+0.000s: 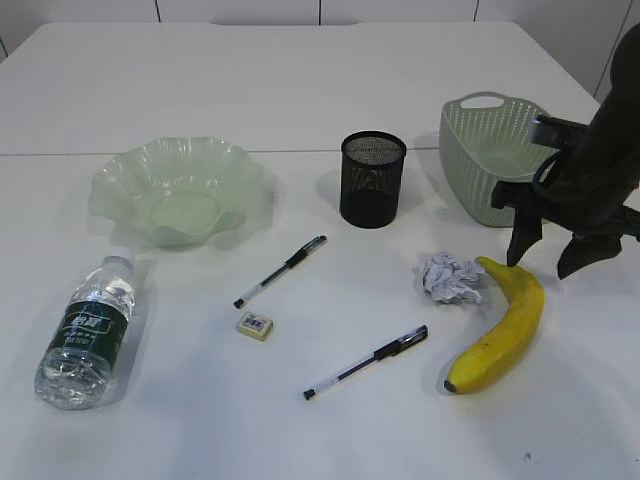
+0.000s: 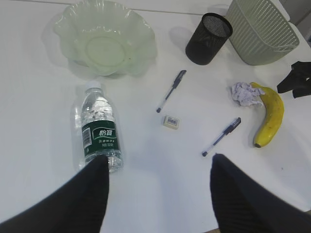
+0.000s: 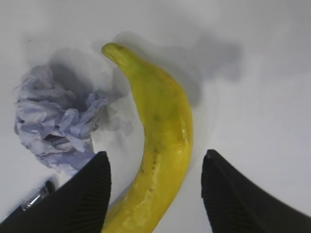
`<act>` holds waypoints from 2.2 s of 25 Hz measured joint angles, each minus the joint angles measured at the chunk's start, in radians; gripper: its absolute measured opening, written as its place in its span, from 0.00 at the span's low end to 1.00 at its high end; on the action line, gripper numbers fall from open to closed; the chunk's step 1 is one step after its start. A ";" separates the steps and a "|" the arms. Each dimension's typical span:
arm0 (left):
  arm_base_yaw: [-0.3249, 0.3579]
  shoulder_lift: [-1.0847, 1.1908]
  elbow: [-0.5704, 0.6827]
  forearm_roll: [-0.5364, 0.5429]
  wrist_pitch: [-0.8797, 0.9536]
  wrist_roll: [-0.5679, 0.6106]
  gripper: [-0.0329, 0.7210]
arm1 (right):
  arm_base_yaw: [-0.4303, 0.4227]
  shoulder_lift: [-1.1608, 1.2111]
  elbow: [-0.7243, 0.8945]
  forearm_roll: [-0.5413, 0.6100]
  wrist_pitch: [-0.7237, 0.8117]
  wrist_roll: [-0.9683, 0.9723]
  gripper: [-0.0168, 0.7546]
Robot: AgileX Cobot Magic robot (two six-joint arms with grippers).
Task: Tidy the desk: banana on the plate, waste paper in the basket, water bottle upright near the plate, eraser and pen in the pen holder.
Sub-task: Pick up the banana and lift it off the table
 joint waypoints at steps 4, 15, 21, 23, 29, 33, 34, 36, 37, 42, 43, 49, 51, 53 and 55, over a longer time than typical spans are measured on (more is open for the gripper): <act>0.000 0.000 0.000 -0.002 0.000 0.000 0.66 | 0.016 0.032 0.000 -0.025 0.003 0.000 0.59; 0.000 0.000 0.000 -0.002 0.000 -0.001 0.66 | 0.023 0.095 -0.004 -0.037 0.005 0.000 0.59; 0.000 0.000 0.000 -0.002 0.000 -0.001 0.66 | 0.023 0.135 -0.024 -0.038 0.007 0.000 0.59; 0.000 0.000 0.000 -0.002 -0.002 -0.001 0.66 | 0.023 0.150 -0.046 -0.038 0.015 0.000 0.59; 0.000 0.000 0.000 -0.004 -0.019 -0.001 0.66 | 0.023 0.194 -0.125 -0.038 0.056 0.000 0.59; 0.000 0.000 0.000 -0.004 -0.023 -0.001 0.66 | 0.023 0.205 -0.142 -0.040 0.073 0.000 0.59; 0.000 0.000 0.000 -0.004 -0.024 -0.001 0.66 | 0.023 0.205 -0.142 -0.042 0.078 0.000 0.59; 0.000 0.000 0.000 -0.004 -0.024 -0.001 0.66 | 0.023 0.205 -0.142 -0.050 0.094 0.000 0.59; 0.000 0.000 0.000 -0.004 -0.024 -0.001 0.66 | 0.023 0.205 -0.142 -0.058 0.098 0.000 0.59; 0.000 0.000 0.000 -0.004 -0.027 -0.002 0.66 | 0.023 0.205 -0.142 -0.067 0.106 0.000 0.59; 0.000 0.000 0.000 -0.004 -0.027 -0.002 0.66 | 0.023 0.205 -0.142 -0.069 0.106 0.000 0.59; 0.000 0.000 0.000 -0.004 -0.027 -0.002 0.66 | 0.023 0.205 -0.142 -0.076 0.106 0.000 0.59; 0.000 0.000 0.000 -0.004 -0.027 -0.002 0.66 | 0.023 0.205 -0.142 -0.076 0.106 0.000 0.59; 0.000 0.000 0.000 -0.004 -0.027 -0.002 0.66 | 0.023 0.205 -0.142 -0.079 0.106 0.000 0.59; 0.000 0.000 0.000 -0.004 -0.027 -0.002 0.66 | 0.023 0.205 -0.142 -0.079 0.106 0.000 0.59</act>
